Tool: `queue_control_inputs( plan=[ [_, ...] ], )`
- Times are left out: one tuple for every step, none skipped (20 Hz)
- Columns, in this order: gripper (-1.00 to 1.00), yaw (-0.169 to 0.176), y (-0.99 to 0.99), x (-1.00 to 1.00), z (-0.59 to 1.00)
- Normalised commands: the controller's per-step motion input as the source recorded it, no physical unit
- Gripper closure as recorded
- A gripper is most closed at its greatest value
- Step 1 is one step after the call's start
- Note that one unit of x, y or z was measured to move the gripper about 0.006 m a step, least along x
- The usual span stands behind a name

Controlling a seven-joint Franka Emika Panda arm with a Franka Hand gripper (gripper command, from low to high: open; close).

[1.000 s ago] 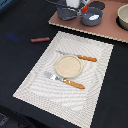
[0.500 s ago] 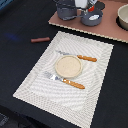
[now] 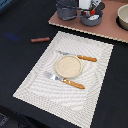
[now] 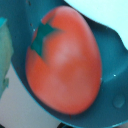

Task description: Place the fish, sausage, and tomato into the frying pan.

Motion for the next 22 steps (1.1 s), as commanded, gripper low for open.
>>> queue_control_inputs(
  plan=[
    [-1.0,0.0,0.0,0.0,1.0],
    [-1.0,0.0,-0.09,-0.25,1.0],
    [-1.0,0.0,-0.15,-0.31,1.0],
    [-1.0,0.0,-0.23,-0.36,1.0],
    [-1.0,0.0,-0.37,-0.52,1.0],
    [-1.0,0.0,-0.49,-0.62,0.92],
    [-1.0,0.0,-0.49,-0.61,0.87],
    [-1.0,0.0,-0.48,-0.6,0.79],
    [-1.0,0.0,-0.47,-0.59,0.71],
    [-1.0,0.0,-0.47,-0.58,0.59],
    [-1.0,0.0,-0.48,-0.58,0.47],
    [-1.0,0.0,-0.49,-0.61,0.38],
    [-1.0,0.0,-0.5,-0.62,0.31],
    [-1.0,0.0,-0.51,-0.63,0.25],
    [-1.0,0.0,-0.51,-0.64,0.22],
    [-1.0,0.0,-0.51,-0.65,0.2],
    [-1.0,0.0,-0.5,-0.65,0.17],
    [-1.0,0.0,-0.49,-0.66,0.15],
    [-1.0,0.0,-0.51,-0.65,0.12],
    [-1.0,0.0,-0.5,-0.65,0.1],
    [-1.0,0.0,-0.51,-0.65,0.06],
    [-1.0,-0.001,-0.52,-0.65,0.01]
  ],
)
